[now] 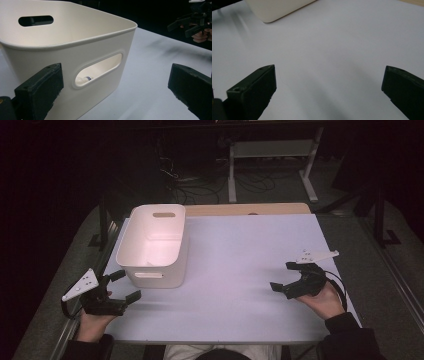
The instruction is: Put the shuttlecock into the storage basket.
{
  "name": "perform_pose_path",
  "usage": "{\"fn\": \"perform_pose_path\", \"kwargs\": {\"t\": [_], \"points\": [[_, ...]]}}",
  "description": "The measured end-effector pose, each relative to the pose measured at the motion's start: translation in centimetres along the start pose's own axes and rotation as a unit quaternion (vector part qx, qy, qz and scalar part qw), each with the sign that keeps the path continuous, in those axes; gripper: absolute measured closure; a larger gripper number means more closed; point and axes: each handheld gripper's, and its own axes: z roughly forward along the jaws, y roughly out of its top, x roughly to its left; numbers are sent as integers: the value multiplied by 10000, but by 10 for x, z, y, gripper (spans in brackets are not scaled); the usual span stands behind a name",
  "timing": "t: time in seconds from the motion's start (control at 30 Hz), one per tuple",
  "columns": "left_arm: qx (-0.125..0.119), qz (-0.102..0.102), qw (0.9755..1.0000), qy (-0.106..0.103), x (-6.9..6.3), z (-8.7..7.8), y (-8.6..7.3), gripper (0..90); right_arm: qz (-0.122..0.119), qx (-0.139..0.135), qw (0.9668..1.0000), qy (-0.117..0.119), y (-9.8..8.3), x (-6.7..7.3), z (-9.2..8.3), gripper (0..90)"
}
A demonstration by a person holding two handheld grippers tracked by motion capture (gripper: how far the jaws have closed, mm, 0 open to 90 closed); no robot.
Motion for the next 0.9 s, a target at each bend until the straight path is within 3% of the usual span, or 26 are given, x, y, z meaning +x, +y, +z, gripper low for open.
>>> {"fn": "perform_pose_path", "kwargs": {"t": [0.47, 0.9], "points": [[1, -1, 10000, 5, 0, 0, 0, 0, 69, -318, 9988, -355, -21, -2, -11, 0], [7, 1, 10000, 1, 0, 0, 0, 0, 85, -231, 9989, -407, -32, -3, -9, 0]]}}
